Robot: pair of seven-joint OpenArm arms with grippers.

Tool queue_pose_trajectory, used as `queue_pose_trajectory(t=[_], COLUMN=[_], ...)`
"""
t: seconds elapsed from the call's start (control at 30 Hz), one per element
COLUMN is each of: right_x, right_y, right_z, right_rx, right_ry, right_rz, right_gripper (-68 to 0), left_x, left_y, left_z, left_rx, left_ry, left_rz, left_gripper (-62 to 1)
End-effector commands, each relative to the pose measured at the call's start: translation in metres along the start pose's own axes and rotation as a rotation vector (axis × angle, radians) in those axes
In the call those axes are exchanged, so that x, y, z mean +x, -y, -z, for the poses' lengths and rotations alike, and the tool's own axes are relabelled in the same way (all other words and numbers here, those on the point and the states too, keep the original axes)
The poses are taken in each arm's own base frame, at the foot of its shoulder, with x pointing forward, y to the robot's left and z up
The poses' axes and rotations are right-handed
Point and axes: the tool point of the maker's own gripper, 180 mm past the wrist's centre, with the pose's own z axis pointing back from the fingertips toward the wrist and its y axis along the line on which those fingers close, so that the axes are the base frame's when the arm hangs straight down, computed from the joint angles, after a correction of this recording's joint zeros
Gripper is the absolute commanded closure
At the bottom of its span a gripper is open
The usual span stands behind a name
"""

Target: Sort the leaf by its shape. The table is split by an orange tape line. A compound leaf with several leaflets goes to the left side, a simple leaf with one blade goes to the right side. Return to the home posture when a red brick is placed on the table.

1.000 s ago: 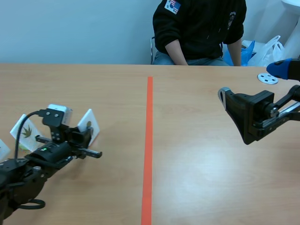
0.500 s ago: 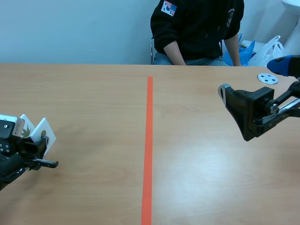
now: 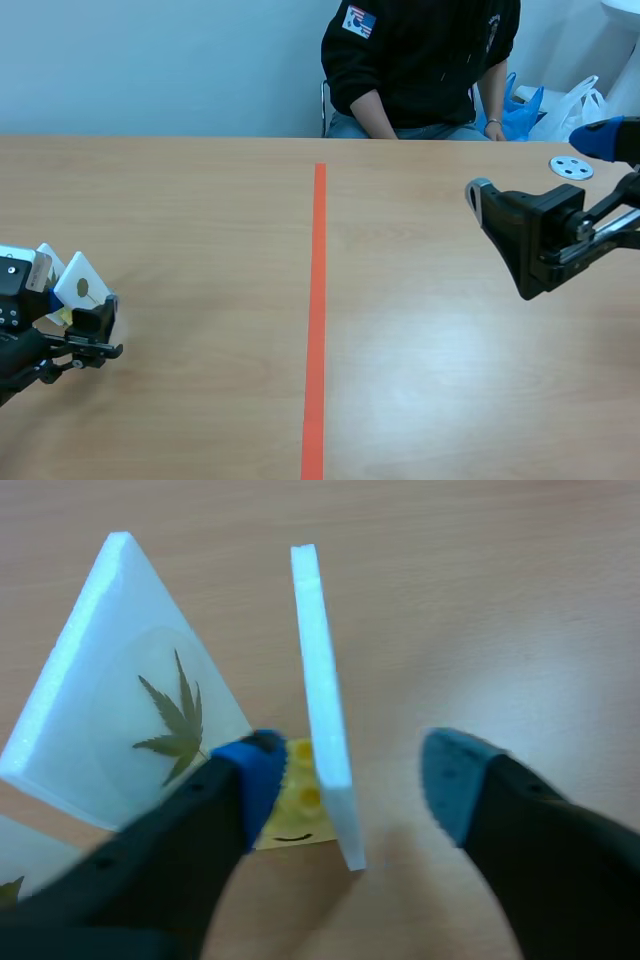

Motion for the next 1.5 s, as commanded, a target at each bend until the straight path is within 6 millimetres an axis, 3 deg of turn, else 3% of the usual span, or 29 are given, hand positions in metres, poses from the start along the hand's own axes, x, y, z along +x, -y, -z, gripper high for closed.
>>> queue_pose_trajectory(t=[0.0, 0.1, 0.3, 0.5, 0.6, 0.87, 0.97, 1.2, 1.33, 1.47], right_x=[0.008, 0.008, 0.008, 0.009, 0.009, 0.008, 0.008, 0.008, 0.008, 0.008], right_y=[0.005, 0.005, 0.005, 0.005, 0.005, 0.005, 0.005, 0.005, 0.005, 0.005], right_z=[0.0, 0.0, 0.0, 0.0, 0.0, 0.0, 0.0, 0.0, 0.0, 0.0], right_rx=[-0.01, -0.01, -0.01, -0.01, -0.01, -0.01, -0.01, -0.01, -0.01, -0.01], right_ry=[0.031, 0.031, 0.031, 0.031, 0.031, 0.031, 0.03, 0.031, 0.031, 0.031], right_rz=[-0.002, -0.002, -0.002, -0.003, -0.003, -0.003, -0.003, -0.003, -0.003, -0.003], right_gripper=[-67.9, -67.9, -67.9, -67.9, -67.9, -67.9, -67.9, -67.9, -67.9, -67.9], left_x=[0.016, 0.018, 0.026, 0.052, 0.073, 0.142, 0.169, 0.212, 0.218, 0.216], left_y=[0.002, 0.008, 0.016, 0.043, 0.05, 0.032, 0.035, 0.086, 0.111, 0.113], left_z=[0.003, 0.004, 0.002, -0.011, -0.021, -0.056, -0.074, -0.123, -0.14, -0.14], left_rx=[-0.01, -0.039, -0.062, -0.136, -0.159, -0.128, -0.138, -0.321, -0.428, -0.438], left_ry=[0.049, 0.054, 0.078, 0.138, 0.184, 0.328, 0.389, 0.492, 0.501, 0.486], left_rz=[-0.008, -0.02, -0.021, -0.01, 0.002, 0.051, 0.07, 0.064, 0.051, 0.053], left_gripper=[-46.2, -50.8, -50.8, -50.8, -50.8, -50.8, -50.8, -50.9, -50.8, -50.8])
